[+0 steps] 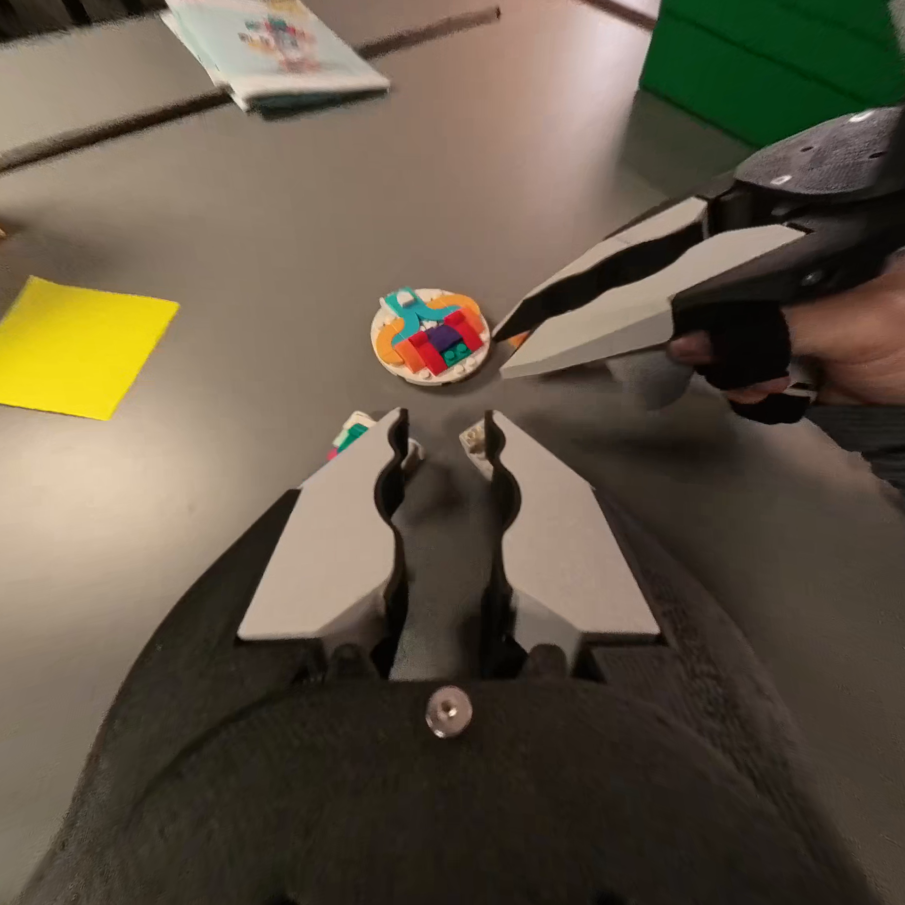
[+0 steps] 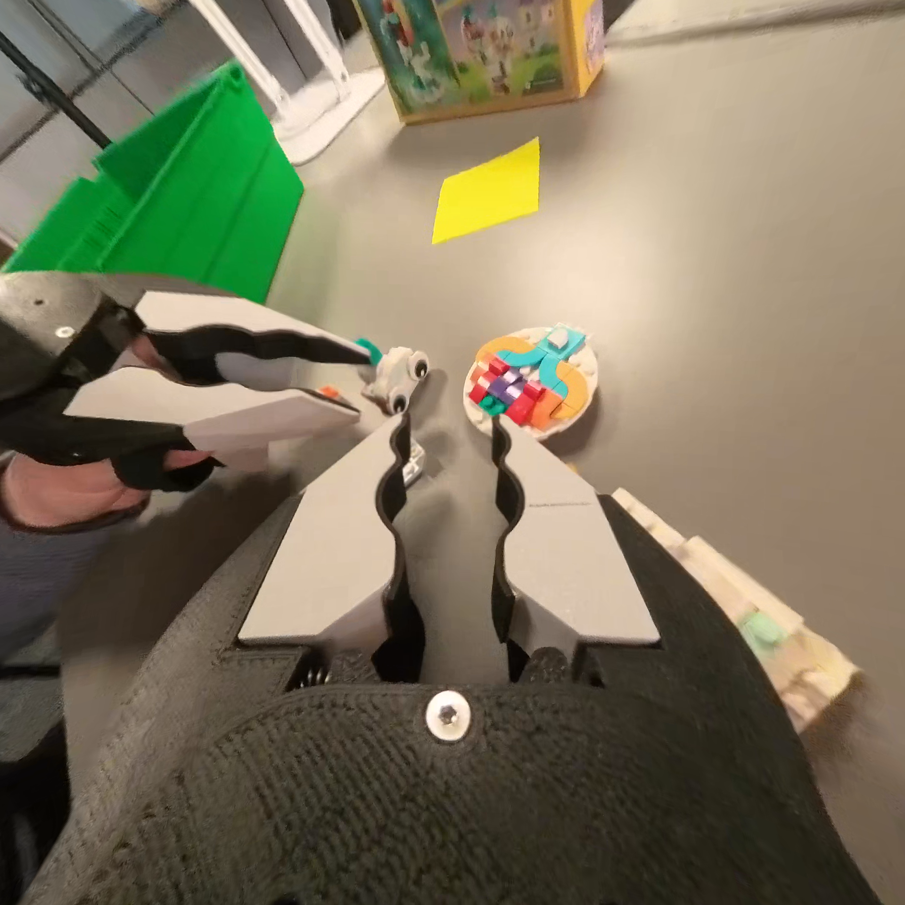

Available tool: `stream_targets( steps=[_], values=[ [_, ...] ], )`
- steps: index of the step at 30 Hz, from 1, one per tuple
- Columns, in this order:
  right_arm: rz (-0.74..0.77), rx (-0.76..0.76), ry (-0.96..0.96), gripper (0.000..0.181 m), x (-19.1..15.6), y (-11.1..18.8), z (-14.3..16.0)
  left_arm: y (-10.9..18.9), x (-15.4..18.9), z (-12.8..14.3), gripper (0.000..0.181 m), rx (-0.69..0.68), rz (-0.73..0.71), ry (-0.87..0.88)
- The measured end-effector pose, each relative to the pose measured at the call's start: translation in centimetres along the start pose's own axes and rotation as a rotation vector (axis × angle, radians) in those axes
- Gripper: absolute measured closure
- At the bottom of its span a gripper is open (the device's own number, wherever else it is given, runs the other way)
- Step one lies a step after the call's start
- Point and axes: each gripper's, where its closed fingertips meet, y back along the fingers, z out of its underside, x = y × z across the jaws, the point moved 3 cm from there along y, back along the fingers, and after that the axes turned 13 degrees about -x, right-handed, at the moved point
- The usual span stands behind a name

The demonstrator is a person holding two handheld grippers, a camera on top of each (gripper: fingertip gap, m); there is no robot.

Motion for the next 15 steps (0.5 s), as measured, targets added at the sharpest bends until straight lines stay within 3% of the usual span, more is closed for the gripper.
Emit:
stream_targets(
  steps=[2, 6, 9, 12, 15],
  values=[
    [0.025, 0.122, 0.031, 0.144, 0.0, 1.4, -1.4, 1.3, -0.3, -0.7, 0.151, 0.086, -0.012, -0.012],
    [0.167, 0.514, 0.192, 0.138, 0.0, 6.4, -4.4, 4.5, -0.5, -1.2, 0.151, 0.253, -0.036, 0.003],
    [0.365, 0.677, 0.383, 0.14, 0.1, 9.0, -4.3, 4.5, 1.0, 0.7, 0.151, 0.167, -0.075, -0.023],
    [0.587, 0.695, 0.582, 0.156, 1.0, 9.9, -3.8, 2.5, 2.7, 3.1, 0.147, 0.017, -0.065, -0.024],
    [0.554, 0.742, 0.583, 0.154, 1.3, 10.1, -4.0, 0.6, 3.7, 3.1, 0.137, -0.055, -0.018, 0.022]
  ],
)
